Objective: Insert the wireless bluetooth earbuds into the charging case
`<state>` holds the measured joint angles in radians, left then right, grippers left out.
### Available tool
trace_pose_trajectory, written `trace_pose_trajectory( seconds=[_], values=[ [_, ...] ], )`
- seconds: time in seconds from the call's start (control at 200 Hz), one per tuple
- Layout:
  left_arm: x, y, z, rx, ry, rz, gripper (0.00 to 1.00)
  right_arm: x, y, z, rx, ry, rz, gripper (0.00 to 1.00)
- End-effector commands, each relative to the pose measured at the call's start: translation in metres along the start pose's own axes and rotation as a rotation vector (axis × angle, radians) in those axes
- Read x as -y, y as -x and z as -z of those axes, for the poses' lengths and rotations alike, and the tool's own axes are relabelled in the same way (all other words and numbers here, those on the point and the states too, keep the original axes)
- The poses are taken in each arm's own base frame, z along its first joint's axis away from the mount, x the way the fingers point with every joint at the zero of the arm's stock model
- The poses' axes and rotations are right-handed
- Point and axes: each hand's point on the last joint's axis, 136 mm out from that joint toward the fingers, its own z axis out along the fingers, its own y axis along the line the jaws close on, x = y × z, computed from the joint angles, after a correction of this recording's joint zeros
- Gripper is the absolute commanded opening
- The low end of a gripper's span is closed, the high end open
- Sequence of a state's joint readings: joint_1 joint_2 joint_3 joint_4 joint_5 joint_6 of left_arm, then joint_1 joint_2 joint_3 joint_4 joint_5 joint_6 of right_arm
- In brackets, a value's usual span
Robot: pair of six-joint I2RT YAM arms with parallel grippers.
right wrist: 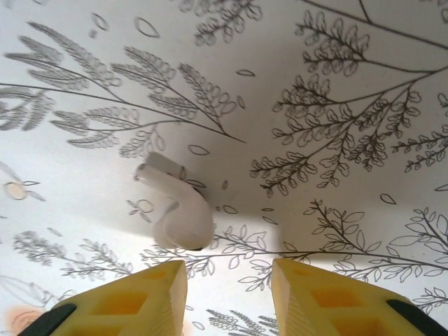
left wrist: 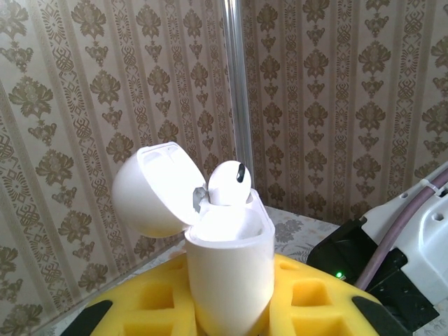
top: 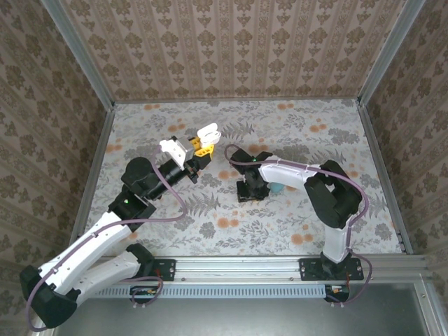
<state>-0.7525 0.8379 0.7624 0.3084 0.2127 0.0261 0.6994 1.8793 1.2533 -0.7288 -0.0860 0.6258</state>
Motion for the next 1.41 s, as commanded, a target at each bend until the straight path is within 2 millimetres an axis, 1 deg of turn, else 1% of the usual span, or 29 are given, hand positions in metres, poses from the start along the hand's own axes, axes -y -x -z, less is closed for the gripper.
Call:
trace_pose_trajectory(
  seconds=[0.0, 0.115, 0.205, 0.27, 0.405, 0.47, 0.6, 0.8, 0.93, 1.09, 1.26, 1.4],
  values=[
    [0.003, 0.029, 0.004, 0.086, -0.011, -0.004, 0.21, -0.017, 0.015, 0.015, 0.042, 0.09, -0.041, 0.4],
    [0.002, 0.029, 0.005, 0.085, -0.005, -0.006, 0.21, -0.03, 0.017, 0.012, 0.017, 0.131, -0.055, 0.38],
    [0.003, 0.03, 0.006, 0.083, -0.007, -0.012, 0.21, -0.035, 0.019, 0.018, 0.055, 0.099, -0.022, 0.38],
    [0.002, 0.03, 0.006, 0.085, -0.004, -0.015, 0.21, -0.049, 0.02, 0.018, 0.053, 0.157, 0.001, 0.37],
    [0.002, 0.03, 0.005, 0.086, -0.002, -0.018, 0.2, -0.062, 0.017, 0.006, 0.02, 0.151, 0.022, 0.37],
    [0.002, 0.03, 0.006, 0.086, -0.002, -0.017, 0.2, -0.062, 0.015, -0.002, 0.0, 0.149, 0.013, 0.37],
    [0.001, 0.029, 0.006, 0.083, 0.002, -0.019, 0.21, -0.056, 0.009, -0.013, -0.032, 0.118, 0.004, 0.37],
    [0.001, 0.028, 0.004, 0.079, -0.002, -0.016, 0.21, -0.033, 0.008, -0.012, -0.028, 0.052, -0.016, 0.37],
    [0.001, 0.028, 0.004, 0.079, -0.002, -0.019, 0.2, -0.019, 0.009, -0.006, -0.018, 0.025, -0.029, 0.37],
    [0.001, 0.028, 0.004, 0.08, -0.002, -0.018, 0.21, -0.016, 0.008, 0.005, -0.02, 0.02, -0.006, 0.37],
    [0.001, 0.028, 0.004, 0.077, 0.0, -0.017, 0.21, -0.003, 0.001, 0.015, -0.016, -0.011, 0.001, 0.38],
    [0.001, 0.026, 0.003, 0.078, 0.0, -0.014, 0.2, 0.009, -0.001, 0.015, -0.012, -0.023, -0.017, 0.38]
  ],
)
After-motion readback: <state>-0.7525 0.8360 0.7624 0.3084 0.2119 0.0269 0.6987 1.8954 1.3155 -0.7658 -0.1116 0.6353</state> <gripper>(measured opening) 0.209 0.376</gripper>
